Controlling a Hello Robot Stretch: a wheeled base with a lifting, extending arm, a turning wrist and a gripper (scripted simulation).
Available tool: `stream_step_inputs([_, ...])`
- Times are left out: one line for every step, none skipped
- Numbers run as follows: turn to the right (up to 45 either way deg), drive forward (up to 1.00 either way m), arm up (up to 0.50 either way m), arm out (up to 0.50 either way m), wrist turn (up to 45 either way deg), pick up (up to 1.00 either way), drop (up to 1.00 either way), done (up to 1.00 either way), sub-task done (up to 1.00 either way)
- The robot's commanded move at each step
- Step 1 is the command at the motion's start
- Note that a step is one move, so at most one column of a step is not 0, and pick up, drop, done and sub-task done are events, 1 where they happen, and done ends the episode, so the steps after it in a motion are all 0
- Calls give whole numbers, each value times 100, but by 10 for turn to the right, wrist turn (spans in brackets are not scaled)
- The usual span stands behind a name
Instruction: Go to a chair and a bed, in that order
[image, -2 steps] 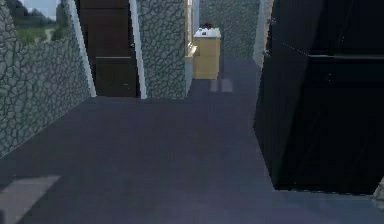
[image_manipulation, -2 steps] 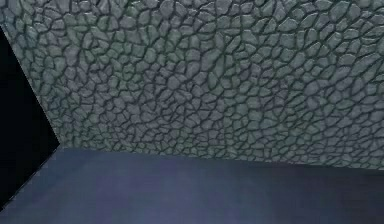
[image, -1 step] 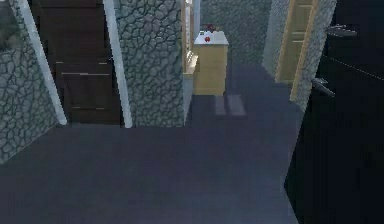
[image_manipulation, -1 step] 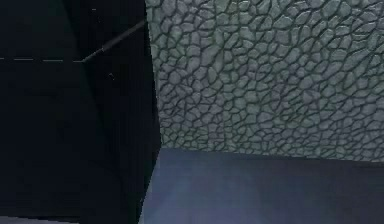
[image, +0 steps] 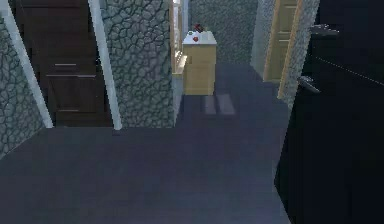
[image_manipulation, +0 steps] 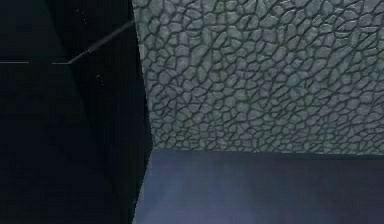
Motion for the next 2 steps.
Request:
stream_step_inputs([0,80,0,0,0,0,0,0,0])
stream_step_inputs([-60,0,0,0,0,0,0,0,0])
